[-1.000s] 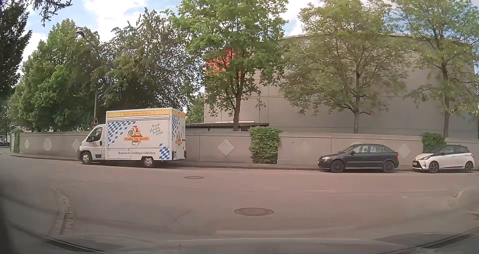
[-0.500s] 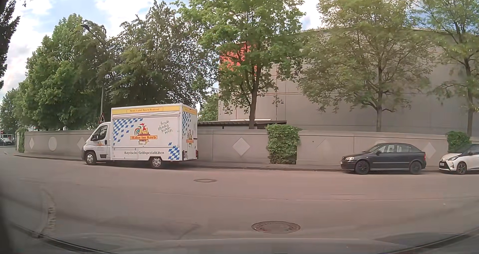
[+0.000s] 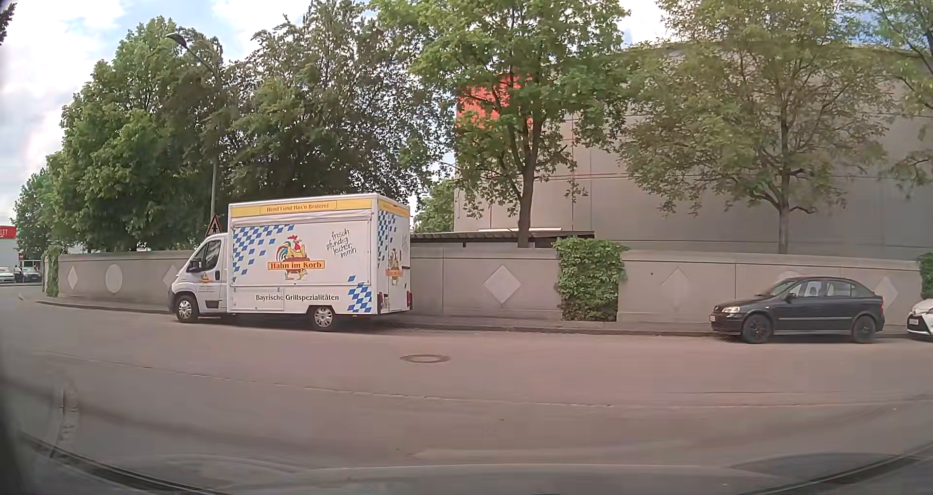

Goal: Follow the waypoints while adhering to traffic rules and regulations

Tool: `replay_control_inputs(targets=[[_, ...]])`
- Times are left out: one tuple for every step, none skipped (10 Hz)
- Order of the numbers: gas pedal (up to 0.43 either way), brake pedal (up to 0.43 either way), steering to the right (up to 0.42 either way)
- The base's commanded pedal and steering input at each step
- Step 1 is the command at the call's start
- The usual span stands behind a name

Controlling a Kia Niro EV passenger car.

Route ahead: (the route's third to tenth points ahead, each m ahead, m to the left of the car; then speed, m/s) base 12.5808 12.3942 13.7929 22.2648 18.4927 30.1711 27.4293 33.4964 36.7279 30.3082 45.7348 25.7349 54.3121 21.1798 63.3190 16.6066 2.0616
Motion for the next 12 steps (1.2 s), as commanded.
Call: replay_control_inputs(targets=[[0.0, 0.14, -0.204], [0.0, 0.14, -0.215], [0.0, 0.146, -0.226], [0.0, 0.146, -0.235], [0.0, 0.152, -0.239], [0.0, 0.159, -0.242], [0.0, 0.159, -0.244], [0.0, 0.159, -0.244], [0.0, 0.159, -0.243], [0.0, 0.165, -0.241], [0.0, 0.171, -0.24], [0.0, 0.171, -0.24]])
